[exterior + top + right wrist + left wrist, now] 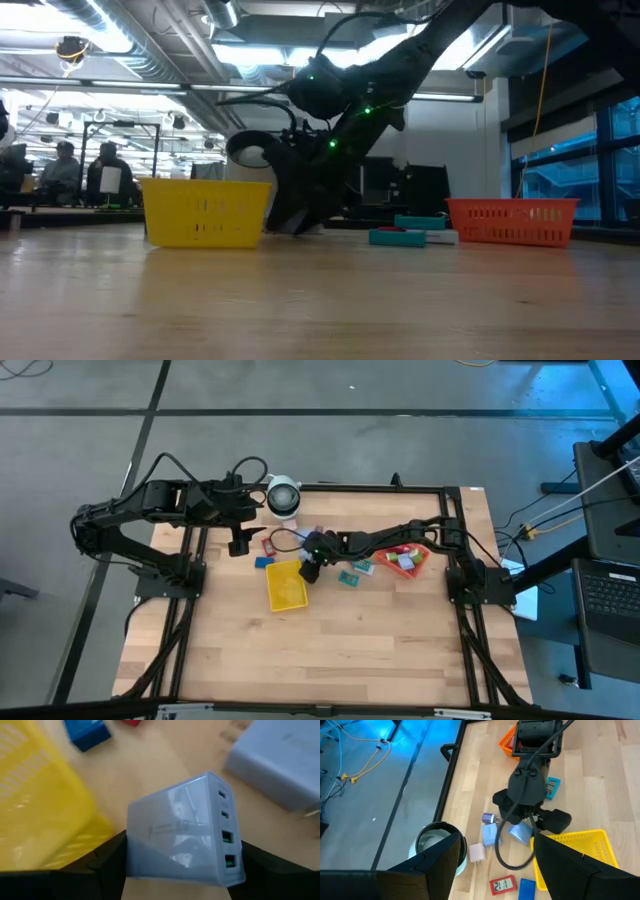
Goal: Pick & Place Office items
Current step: Put the bottom blue charger adapter into the orange basket
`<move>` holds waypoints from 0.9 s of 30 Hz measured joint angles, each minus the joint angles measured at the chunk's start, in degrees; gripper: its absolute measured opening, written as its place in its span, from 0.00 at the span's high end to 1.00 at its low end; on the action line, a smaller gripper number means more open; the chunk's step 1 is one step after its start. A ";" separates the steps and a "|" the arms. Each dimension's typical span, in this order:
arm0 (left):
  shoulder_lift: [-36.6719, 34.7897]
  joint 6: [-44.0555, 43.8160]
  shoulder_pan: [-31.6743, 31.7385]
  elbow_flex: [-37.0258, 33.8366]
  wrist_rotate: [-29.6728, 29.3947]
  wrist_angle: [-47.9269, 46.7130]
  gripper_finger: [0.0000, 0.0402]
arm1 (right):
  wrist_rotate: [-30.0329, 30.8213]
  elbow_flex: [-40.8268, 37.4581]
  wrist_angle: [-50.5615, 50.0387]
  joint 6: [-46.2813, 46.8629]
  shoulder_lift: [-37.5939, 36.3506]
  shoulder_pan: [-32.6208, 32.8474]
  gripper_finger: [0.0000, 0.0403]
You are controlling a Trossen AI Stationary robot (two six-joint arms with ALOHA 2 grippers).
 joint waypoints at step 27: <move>0.01 -0.57 -4.36 0.00 1.57 0.04 0.38 | 20.03 3.33 -39.22 6.91 -12.82 -3.09 0.34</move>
